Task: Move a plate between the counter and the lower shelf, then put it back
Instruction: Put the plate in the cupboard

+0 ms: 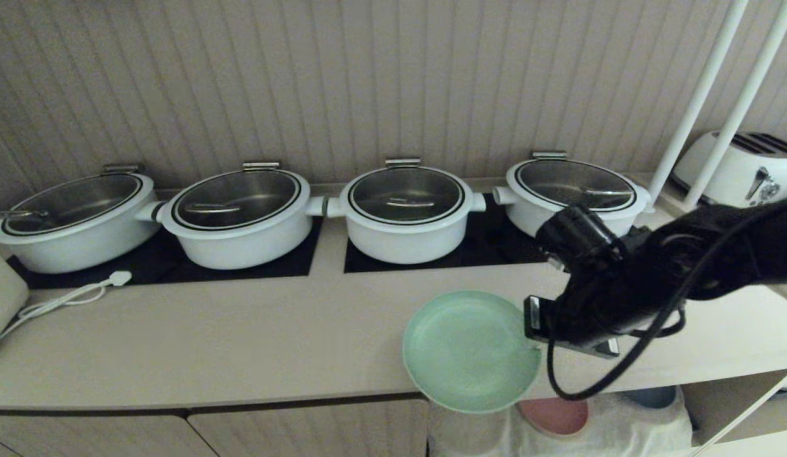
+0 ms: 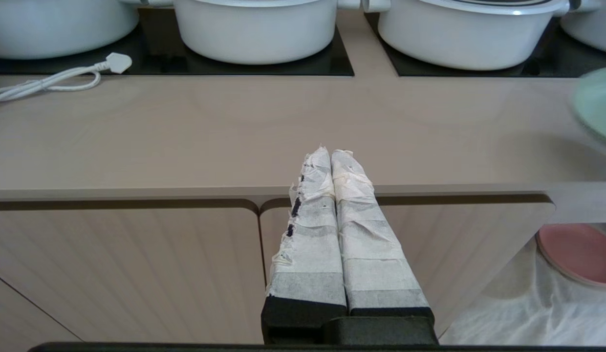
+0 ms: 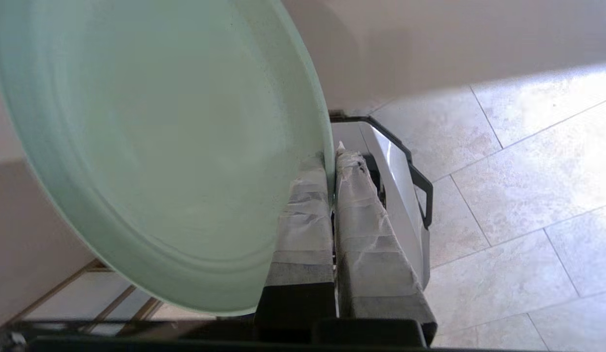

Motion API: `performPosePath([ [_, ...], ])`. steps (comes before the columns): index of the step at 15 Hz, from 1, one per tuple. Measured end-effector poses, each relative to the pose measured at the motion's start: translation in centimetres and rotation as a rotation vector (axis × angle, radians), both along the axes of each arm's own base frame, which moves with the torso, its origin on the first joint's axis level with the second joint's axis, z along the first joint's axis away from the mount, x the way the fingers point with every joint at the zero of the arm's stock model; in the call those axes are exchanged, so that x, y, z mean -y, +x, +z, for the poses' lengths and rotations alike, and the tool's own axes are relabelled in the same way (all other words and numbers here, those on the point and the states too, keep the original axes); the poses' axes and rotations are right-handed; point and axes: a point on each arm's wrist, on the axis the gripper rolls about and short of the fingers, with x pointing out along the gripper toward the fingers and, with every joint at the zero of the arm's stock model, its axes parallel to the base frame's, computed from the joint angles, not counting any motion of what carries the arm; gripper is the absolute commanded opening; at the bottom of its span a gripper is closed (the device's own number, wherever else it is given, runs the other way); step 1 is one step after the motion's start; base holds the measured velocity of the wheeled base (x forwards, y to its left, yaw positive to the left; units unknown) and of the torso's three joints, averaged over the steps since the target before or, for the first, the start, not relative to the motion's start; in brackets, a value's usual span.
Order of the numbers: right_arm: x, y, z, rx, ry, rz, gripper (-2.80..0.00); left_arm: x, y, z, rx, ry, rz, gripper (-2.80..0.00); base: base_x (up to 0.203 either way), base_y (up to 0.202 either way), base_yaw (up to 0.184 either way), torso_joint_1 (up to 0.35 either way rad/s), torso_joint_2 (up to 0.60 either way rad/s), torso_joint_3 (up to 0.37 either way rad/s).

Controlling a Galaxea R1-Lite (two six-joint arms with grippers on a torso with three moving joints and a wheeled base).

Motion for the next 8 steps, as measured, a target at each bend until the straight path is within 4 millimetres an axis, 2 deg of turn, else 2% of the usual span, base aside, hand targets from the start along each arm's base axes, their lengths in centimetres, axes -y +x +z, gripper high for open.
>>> performPosePath([
  [8, 5.1, -8.3, 1.1, 0.03, 0.022, -0.028, -2.8, 0.0, 0.0, 0.0, 0.0, 0.0, 0.0, -2.8, 0.0, 0.0, 0.0, 0.0, 0.0, 0.0],
])
